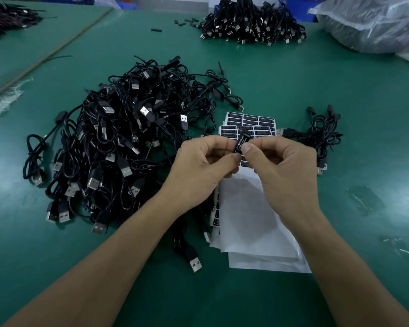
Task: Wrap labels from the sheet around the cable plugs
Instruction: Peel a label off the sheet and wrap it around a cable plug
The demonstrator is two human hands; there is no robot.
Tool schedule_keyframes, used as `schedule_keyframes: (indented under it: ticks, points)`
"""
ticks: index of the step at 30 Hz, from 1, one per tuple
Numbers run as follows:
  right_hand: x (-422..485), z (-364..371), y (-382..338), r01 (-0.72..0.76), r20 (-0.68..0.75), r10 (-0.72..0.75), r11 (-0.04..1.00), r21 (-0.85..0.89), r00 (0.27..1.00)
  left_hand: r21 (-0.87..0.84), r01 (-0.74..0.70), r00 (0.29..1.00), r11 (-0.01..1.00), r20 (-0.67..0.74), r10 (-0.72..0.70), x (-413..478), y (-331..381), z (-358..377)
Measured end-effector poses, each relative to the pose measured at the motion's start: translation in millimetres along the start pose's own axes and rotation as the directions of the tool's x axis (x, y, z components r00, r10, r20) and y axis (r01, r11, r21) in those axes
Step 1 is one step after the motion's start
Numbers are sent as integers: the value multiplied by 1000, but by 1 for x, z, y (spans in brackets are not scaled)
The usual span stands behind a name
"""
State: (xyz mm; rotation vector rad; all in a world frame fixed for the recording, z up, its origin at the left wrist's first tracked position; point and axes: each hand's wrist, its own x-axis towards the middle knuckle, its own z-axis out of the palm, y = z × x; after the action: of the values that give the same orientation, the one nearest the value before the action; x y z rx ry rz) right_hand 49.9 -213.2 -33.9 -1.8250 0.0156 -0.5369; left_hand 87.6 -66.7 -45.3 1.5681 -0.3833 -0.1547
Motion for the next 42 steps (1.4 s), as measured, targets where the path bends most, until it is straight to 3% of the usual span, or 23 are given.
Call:
schedule_keyframes:
  ticks: [42]
  points:
    - [-6, 5, -5, -21, -52, 20, 1000, -22, 998, -7, -19, 999, 1000, -48, 18, -1, -1, 4]
